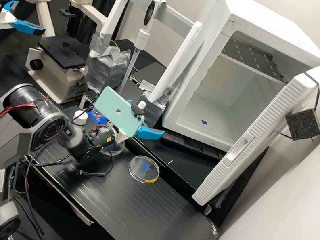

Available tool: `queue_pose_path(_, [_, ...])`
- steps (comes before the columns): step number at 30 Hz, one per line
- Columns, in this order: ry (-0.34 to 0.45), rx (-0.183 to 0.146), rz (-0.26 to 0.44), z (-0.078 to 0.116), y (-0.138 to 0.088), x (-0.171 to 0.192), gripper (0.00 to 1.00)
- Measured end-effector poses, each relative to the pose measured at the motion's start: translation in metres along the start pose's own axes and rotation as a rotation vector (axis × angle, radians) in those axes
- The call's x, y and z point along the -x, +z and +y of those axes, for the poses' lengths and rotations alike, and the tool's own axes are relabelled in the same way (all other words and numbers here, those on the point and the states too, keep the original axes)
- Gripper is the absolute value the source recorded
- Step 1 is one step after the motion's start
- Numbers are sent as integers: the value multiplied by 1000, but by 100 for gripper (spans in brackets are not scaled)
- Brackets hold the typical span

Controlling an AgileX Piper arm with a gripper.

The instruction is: Close the lid

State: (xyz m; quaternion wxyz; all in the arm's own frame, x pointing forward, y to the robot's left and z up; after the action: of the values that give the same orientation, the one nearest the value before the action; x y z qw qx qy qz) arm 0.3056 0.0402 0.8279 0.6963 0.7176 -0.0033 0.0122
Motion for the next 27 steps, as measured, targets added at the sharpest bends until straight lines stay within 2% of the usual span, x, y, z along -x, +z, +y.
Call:
queue_pose_path(12, [2, 3, -7, 1, 4, 6, 100])
queue_pose_path(15, [22, 14, -6, 8, 9, 19, 100])
queue_pose_path(22, [132, -10, 51, 36, 19, 60, 100])
queue_pose_path(27, [184, -7, 72, 49, 29, 87, 100])
